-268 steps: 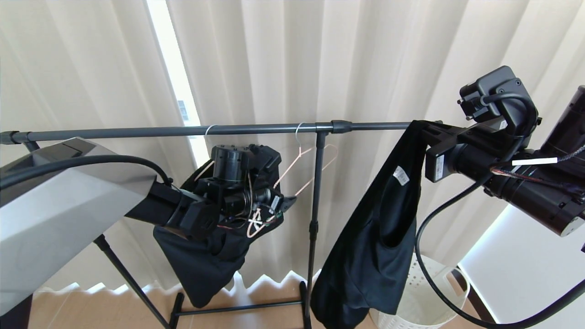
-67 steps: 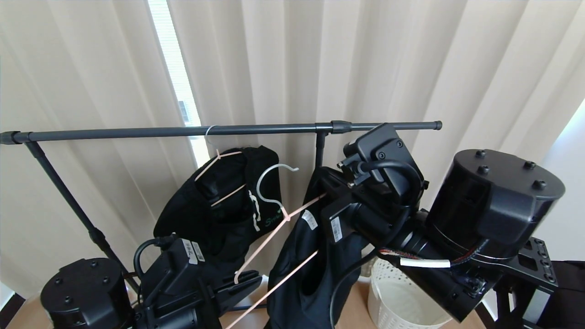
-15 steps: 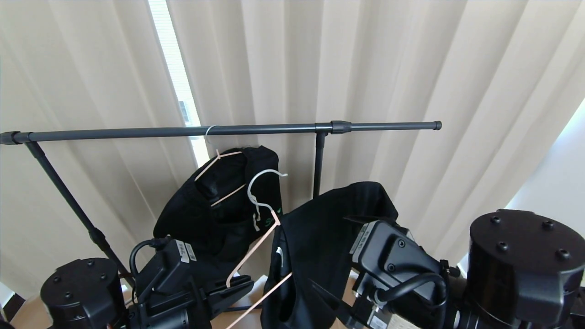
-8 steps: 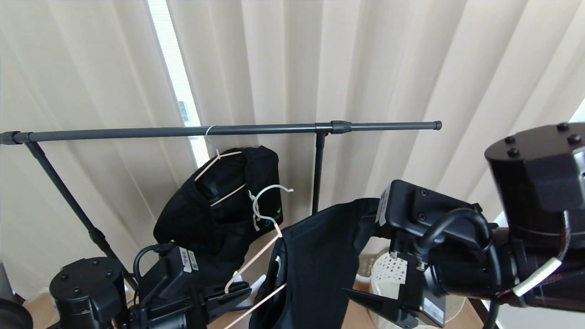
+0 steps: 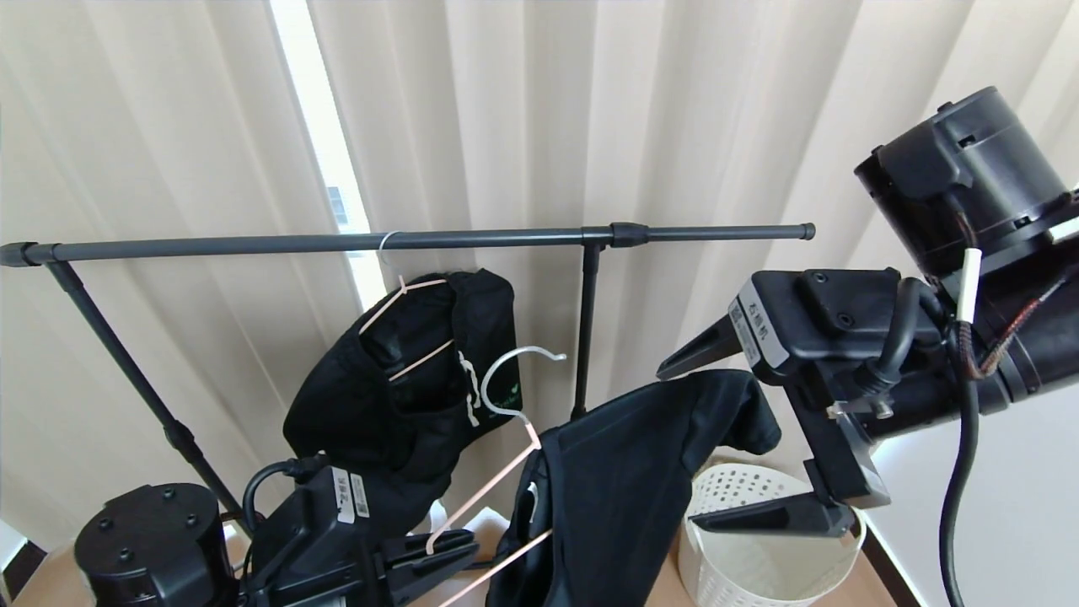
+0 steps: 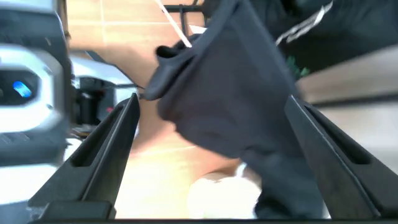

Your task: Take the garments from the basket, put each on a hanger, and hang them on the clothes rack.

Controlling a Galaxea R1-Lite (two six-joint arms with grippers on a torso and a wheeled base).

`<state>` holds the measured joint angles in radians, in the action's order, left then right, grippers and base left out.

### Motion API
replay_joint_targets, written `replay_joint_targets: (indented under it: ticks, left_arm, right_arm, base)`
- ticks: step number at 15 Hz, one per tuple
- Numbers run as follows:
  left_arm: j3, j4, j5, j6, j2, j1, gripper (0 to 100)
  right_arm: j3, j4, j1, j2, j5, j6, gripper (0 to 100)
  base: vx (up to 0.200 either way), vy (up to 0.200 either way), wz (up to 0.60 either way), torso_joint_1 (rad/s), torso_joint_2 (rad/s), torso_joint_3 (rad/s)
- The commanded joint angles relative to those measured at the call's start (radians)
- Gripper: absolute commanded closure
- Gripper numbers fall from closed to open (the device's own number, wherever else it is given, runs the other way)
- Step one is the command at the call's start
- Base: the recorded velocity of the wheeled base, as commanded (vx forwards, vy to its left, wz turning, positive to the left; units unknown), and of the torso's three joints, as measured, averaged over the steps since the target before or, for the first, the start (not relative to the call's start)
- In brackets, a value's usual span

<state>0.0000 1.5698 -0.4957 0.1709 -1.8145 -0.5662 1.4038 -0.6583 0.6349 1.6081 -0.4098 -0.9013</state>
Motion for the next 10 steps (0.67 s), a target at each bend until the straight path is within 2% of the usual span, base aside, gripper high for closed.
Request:
replay_joint_targets:
  ticks: [1, 2, 10]
  left_arm:
    - [0.0, 0.001, 0.0, -0.001, 0.004, -0.014, 100]
    - [0.0, 0.001, 0.002, 0.001, 0.001, -0.046, 100]
    - [0.0, 0.001, 0.003, -0.004, 0.0, -0.083, 100]
  right_arm:
    - [0.038, -0.011, -0.073, 0.058, -0.038, -0.051, 0]
    - [0.061, -0.058, -0.116, 0.082, -0.07, -0.123, 0]
    - [0.067, -0.078, -0.109, 0.173, -0.086, -0.134, 0]
  base:
    - [0.0, 0.0, 0.0, 0.0, 0.0, 0.0]
    - [0.0, 0.0, 0.0, 0.0, 0.0, 0.0]
    - [0.0, 0.0, 0.0, 0.0, 0.0, 0.0]
